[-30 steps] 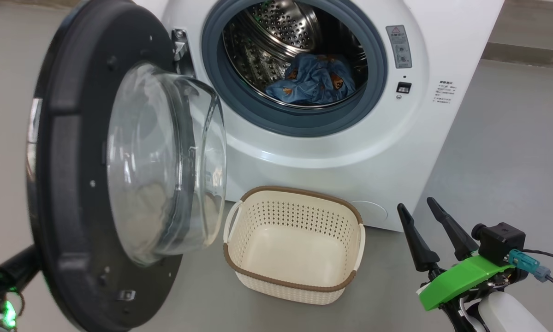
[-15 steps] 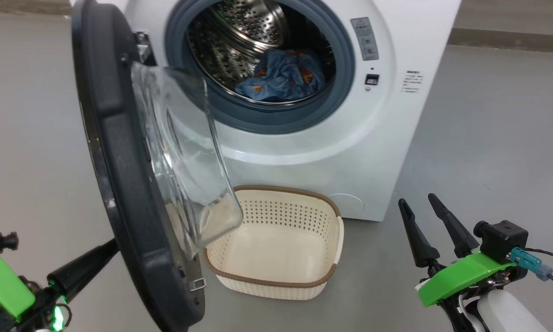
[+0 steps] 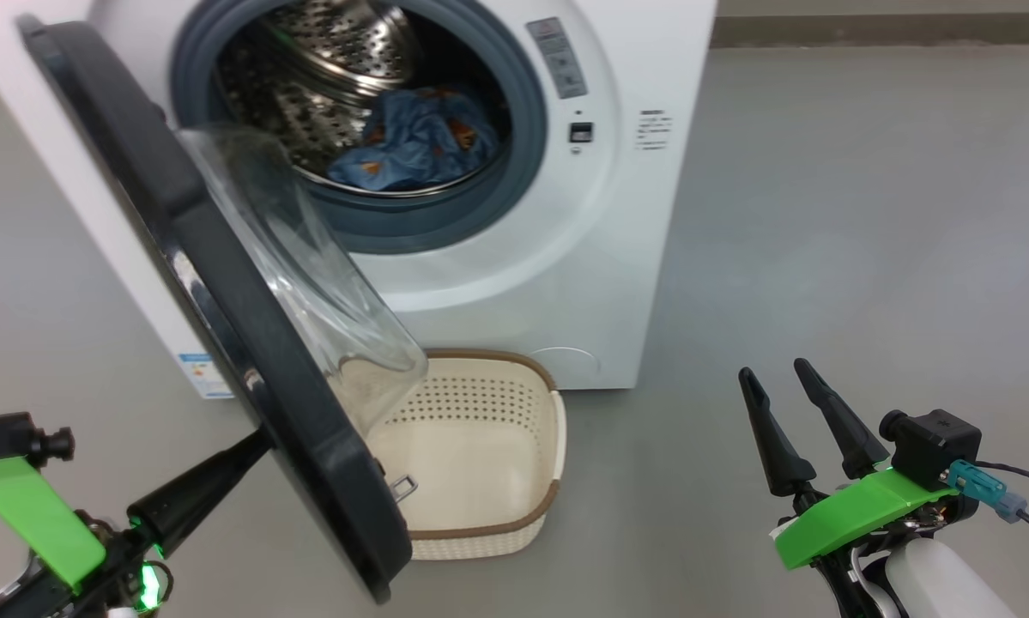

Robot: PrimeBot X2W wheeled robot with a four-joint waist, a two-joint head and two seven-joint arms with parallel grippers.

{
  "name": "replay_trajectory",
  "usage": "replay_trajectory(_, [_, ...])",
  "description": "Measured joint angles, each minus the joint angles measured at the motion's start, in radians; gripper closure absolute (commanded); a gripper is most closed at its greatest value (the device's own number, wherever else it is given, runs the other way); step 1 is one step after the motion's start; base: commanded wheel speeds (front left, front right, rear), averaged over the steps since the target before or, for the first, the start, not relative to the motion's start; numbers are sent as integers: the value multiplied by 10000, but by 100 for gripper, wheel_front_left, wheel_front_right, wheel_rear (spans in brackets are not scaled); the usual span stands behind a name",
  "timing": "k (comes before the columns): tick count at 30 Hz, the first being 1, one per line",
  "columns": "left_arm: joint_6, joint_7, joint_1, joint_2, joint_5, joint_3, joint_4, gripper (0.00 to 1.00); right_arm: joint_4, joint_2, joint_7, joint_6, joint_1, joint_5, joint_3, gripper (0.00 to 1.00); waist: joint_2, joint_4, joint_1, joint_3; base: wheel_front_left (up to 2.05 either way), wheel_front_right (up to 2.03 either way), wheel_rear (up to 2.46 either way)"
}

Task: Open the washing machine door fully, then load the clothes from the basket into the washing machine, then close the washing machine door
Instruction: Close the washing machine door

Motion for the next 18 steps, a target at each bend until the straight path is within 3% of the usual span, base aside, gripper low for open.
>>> replay_trajectory(10, [-82, -205, -3, -242, 104, -96, 8, 100, -10, -15, 0, 0, -1, 0, -2, 0, 0, -850, 0, 38, 0, 0, 0])
replay_trajectory(18, [-263, -263, -54, -332, 104, -180, 75, 100, -17, -17, 0, 0, -3, 0, -35, 0, 0, -969, 0, 138, 0, 0, 0])
